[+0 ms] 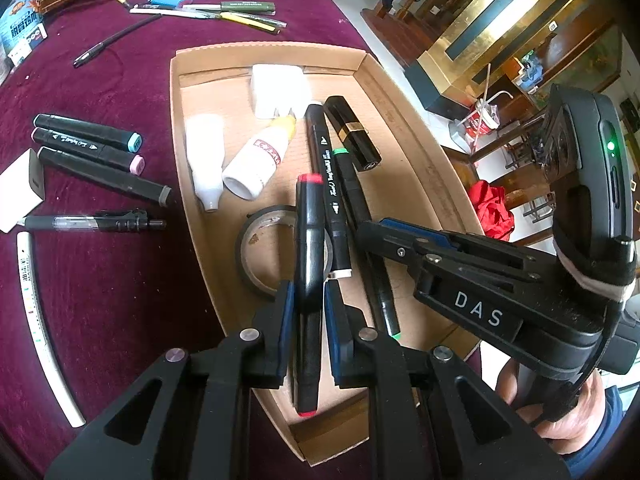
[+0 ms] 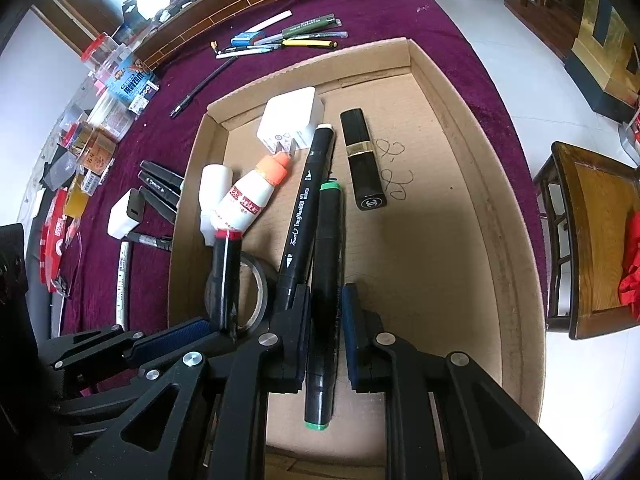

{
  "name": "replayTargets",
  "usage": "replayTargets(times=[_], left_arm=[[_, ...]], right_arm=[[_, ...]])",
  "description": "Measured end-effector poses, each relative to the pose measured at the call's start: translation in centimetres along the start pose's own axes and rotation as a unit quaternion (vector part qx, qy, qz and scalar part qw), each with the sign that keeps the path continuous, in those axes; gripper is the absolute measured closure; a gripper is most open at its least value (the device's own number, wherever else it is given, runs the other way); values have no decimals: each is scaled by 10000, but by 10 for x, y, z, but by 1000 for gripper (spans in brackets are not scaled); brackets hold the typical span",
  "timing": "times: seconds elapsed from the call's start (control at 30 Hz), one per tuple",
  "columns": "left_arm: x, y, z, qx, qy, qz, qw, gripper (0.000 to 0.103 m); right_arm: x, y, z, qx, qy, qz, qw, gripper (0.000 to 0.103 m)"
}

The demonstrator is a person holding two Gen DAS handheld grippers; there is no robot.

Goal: Organize rigid objects
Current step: 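Lower and open the left tool over the tray while the right tool releases its marker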

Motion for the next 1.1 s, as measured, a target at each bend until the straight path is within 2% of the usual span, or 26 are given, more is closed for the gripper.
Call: replayTargets(times=[0.1, 0.47, 0.6, 0.67, 0.73, 0.83, 1.1], left_arm=[[1, 2, -1, -11, 4, 8, 10000, 86], [8, 26, -4, -97, -118, -173, 9997, 84], [13, 39, -4, -136, -180, -278, 9994, 84], [16, 44, -2, -152, -190, -329, 9992, 80], [20, 51, 1, -178, -167, -408, 9989, 69], [25, 63, 8, -216, -125, -514, 9984, 68], [42, 93, 37, -365, 140, -738, 9965, 68]], right_arm=[[0, 3, 1, -11, -24, -52, 10000, 79], [4, 22, 8, -100, -142, -272, 9995, 78], [8, 29, 17, -178, -163, -362, 9991, 70], [10, 32, 24, -204, -153, -407, 9988, 69], [12, 34, 29, -216, -137, -440, 9987, 67], [17, 37, 39, -233, -98, -493, 9985, 62], [25, 40, 70, -306, 5, -621, 9976, 58]])
Point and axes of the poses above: each gripper's, at about its wrist camera, not at the fingertips, and y roughly against the way its jaws point, z to its left, x to its underside, the point moved 3 cm from there along -y, roughly the way its jaws point, and after that the axes turned 15 degrees about -y, right-handed, at the moved point
